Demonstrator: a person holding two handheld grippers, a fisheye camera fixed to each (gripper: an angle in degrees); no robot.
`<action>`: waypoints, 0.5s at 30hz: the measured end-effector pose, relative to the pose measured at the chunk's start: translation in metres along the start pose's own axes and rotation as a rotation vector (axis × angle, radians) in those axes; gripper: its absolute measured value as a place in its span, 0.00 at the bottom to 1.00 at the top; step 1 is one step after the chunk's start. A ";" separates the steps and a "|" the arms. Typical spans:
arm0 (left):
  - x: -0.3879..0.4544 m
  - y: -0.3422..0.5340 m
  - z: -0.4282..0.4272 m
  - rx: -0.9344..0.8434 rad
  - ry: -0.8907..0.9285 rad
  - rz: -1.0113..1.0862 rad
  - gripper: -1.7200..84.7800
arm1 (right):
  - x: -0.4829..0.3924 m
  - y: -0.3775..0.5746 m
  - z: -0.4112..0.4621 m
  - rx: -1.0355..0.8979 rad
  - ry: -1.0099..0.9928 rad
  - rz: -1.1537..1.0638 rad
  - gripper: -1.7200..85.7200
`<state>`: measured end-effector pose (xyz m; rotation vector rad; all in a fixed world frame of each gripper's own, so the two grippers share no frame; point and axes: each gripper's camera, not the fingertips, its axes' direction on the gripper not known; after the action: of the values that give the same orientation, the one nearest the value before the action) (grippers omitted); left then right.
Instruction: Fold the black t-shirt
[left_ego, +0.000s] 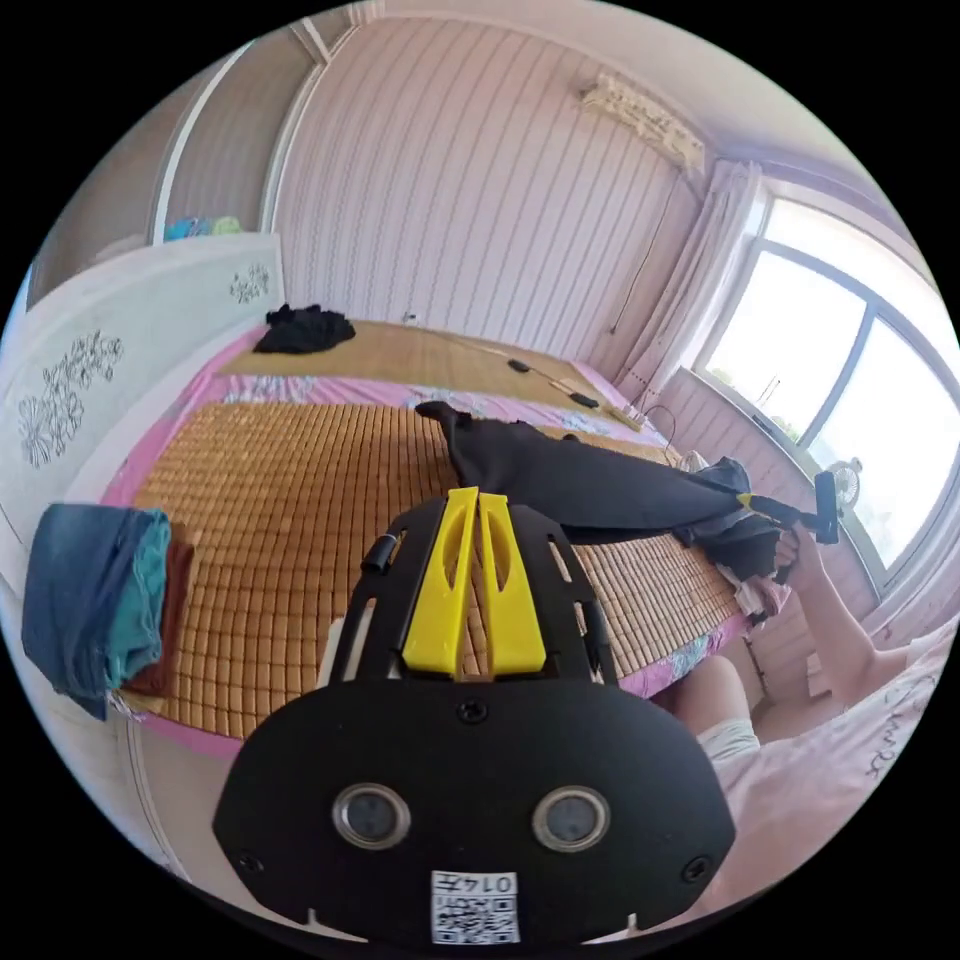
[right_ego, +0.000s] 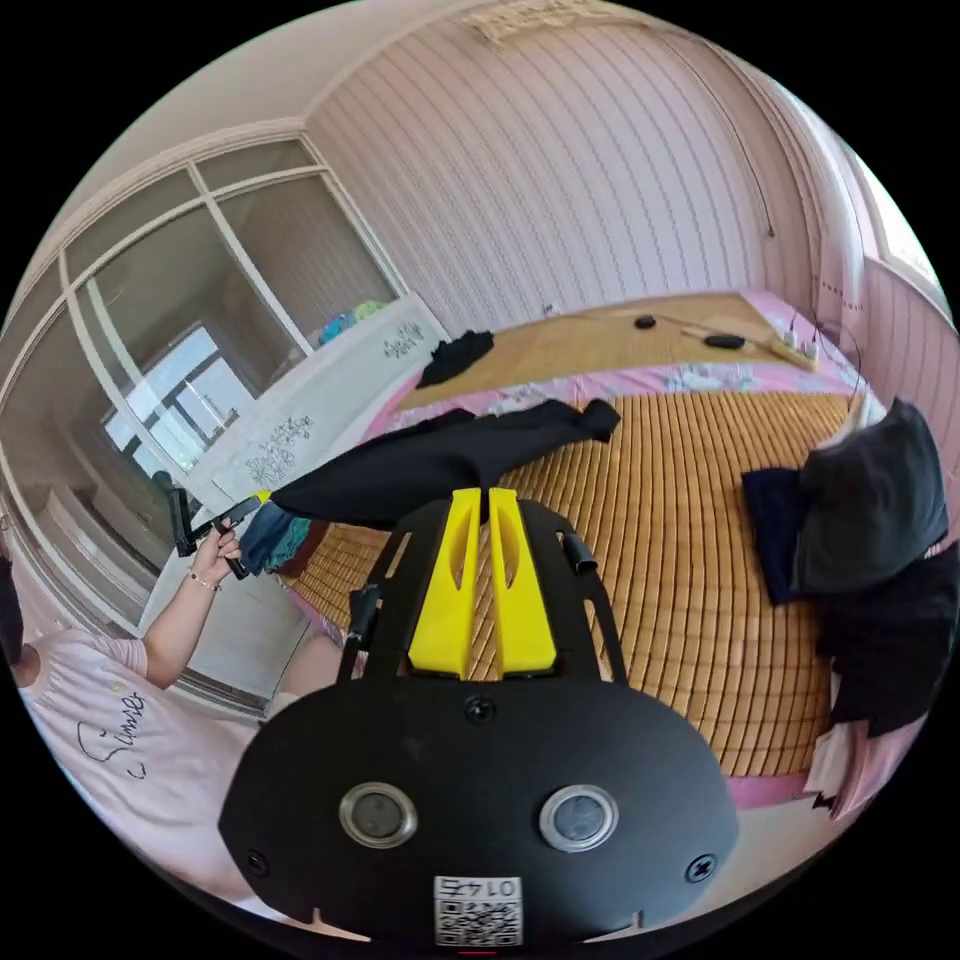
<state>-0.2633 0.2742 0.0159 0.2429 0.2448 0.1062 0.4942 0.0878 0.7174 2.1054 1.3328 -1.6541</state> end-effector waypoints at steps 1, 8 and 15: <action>-0.005 0.008 0.012 -0.029 0.000 -0.028 0.01 | 0.022 0.015 0.039 -0.103 -0.004 0.064 0.03; -0.031 0.080 0.106 -0.357 -0.050 -0.220 0.01 | 0.104 0.080 0.177 -0.404 -0.029 0.376 0.03; -0.015 0.085 0.108 -0.514 -0.081 -0.109 0.01 | 0.130 0.102 0.204 -0.457 0.012 0.326 0.03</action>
<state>-0.2572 0.3294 0.1427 -0.2765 0.1431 0.0480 0.4215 -0.0239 0.4916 1.9281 1.1552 -1.0880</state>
